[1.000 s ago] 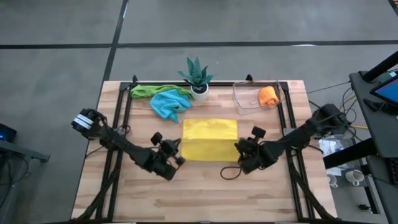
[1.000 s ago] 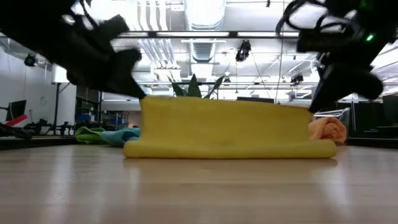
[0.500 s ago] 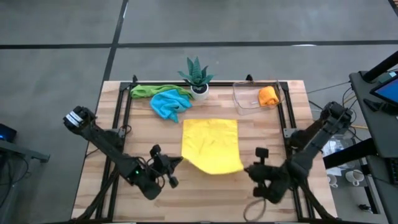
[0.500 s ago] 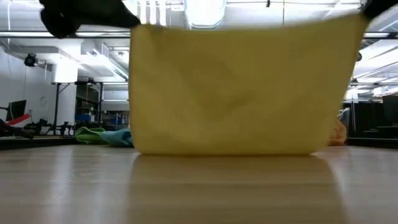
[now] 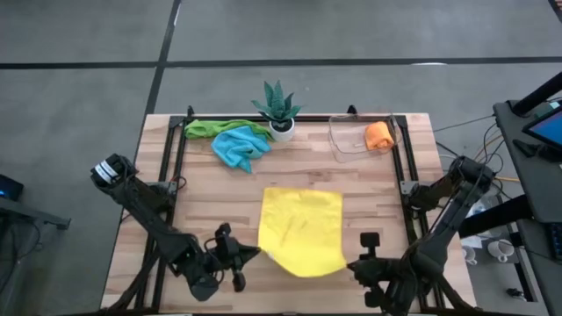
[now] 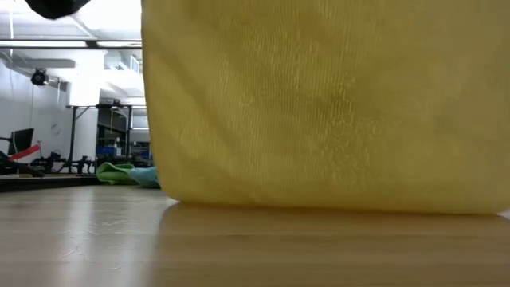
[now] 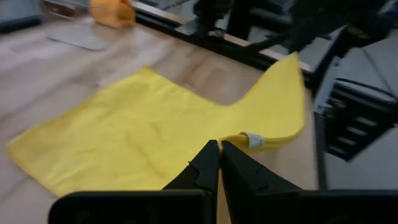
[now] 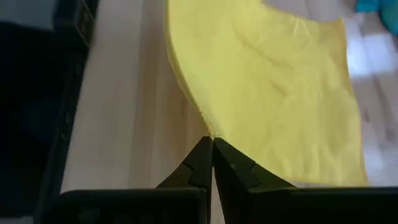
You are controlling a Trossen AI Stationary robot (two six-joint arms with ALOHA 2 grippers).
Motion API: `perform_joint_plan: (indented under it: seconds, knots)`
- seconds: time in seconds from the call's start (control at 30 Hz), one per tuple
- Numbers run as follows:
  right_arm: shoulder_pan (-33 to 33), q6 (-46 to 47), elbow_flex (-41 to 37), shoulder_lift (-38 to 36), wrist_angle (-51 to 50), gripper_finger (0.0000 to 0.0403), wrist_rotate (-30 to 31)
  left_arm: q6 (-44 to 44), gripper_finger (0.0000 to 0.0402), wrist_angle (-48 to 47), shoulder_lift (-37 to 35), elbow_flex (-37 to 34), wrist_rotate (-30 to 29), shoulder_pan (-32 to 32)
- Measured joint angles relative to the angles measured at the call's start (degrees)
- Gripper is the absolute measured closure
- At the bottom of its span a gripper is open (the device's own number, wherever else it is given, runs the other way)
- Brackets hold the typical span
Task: Roll microfiber towels into tight, uniform cylinder then place into a basket
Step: Fold the yellow microfiber cloth
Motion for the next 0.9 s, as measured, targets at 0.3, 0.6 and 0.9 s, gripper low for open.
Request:
perform_joint_plan:
  seconds: [0.3, 0.6, 0.9]
  knots:
    - [-1.5, 10.7, -0.4, 1.1, -13.6, 0.0395, 1.0, -0.3, 0.0402, -0.6, 0.0, -3.5, -1.6, 2.3]
    - [-6.0, 16.6, -7.6, 1.0, -15.1, 0.0395, 1.8, -0.1, 0.0402, -0.8, 0.0, -10.9, -1.6, 11.2]
    - [-11.5, 19.2, -15.8, 0.9, -12.1, 0.0394, 3.8, 0.2, 0.0402, -0.8, 0.0, -14.6, -3.5, 16.1]
